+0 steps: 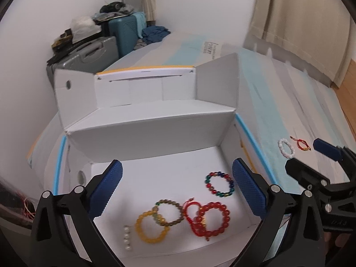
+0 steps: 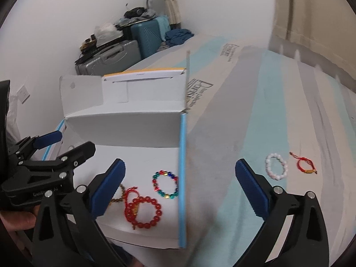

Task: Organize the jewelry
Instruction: 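Move both open tools out of the box toward the pearl and red string bracelets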

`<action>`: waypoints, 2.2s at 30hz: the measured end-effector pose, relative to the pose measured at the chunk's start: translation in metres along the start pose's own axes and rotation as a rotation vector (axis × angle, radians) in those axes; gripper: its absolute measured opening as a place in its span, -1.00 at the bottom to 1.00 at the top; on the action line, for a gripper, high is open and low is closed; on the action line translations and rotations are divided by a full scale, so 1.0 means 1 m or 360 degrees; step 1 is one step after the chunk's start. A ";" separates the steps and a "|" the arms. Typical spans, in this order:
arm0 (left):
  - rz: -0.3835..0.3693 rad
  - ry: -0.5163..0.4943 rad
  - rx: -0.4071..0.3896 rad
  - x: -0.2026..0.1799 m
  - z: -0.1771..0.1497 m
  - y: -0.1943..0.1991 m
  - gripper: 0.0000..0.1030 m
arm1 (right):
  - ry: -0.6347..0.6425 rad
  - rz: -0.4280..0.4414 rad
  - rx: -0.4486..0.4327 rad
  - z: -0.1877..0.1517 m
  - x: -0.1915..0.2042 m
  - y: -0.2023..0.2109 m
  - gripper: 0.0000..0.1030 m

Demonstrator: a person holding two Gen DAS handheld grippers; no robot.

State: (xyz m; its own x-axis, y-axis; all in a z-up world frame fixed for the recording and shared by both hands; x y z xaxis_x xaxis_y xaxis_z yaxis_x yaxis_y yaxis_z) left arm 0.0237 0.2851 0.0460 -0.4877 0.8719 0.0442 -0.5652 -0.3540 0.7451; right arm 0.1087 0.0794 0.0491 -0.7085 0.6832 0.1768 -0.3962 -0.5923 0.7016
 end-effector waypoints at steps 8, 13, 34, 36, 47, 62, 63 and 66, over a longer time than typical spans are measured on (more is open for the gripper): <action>-0.0066 -0.0079 -0.0001 -0.043 0.008 -0.003 0.88 | -0.0080 -0.0091 -0.0025 0.001 -0.050 0.014 0.85; -0.0123 -0.0151 0.0000 -0.079 0.013 -0.006 0.88 | -0.0118 -0.0170 -0.0031 0.001 -0.085 0.023 0.85; -0.0334 -0.0370 0.0041 -0.217 0.022 -0.031 0.88 | -0.0378 -0.0365 0.0084 0.003 -0.227 0.051 0.85; -0.0322 -0.0394 0.0044 -0.226 0.021 -0.036 0.88 | -0.0385 -0.0365 0.0093 0.002 -0.238 0.047 0.85; -0.0401 -0.0453 0.0143 -0.280 0.009 -0.077 0.88 | -0.0419 -0.0425 0.0240 -0.009 -0.292 -0.004 0.85; -0.0420 -0.0502 0.0200 -0.325 0.002 -0.131 0.88 | -0.0475 -0.0426 0.0334 -0.024 -0.338 -0.061 0.85; -0.0420 -0.0506 0.0203 -0.327 0.001 -0.134 0.88 | -0.0476 -0.0421 0.0342 -0.026 -0.338 -0.065 0.85; -0.0428 -0.0525 0.0210 -0.333 -0.002 -0.144 0.88 | -0.0457 -0.0436 0.0392 -0.027 -0.341 -0.081 0.85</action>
State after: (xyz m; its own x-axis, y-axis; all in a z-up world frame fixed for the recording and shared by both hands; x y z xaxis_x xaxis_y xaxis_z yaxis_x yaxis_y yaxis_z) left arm 0.2659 0.0455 -0.0773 -0.0846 0.9959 0.0309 -0.5428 -0.0720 0.8368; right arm 0.3662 -0.1176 -0.0867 -0.3932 0.9114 0.1215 -0.3710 -0.2781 0.8860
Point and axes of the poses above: each gripper's, at about its wrist camera, not at the fingertips, and y roughly against the way its jaws point, x to its left, z to its top, the point moved 2 cm from there along -y, roughly the way its jaws point, and after that the axes turned 6 degrees about z, right-handed, at the moved point
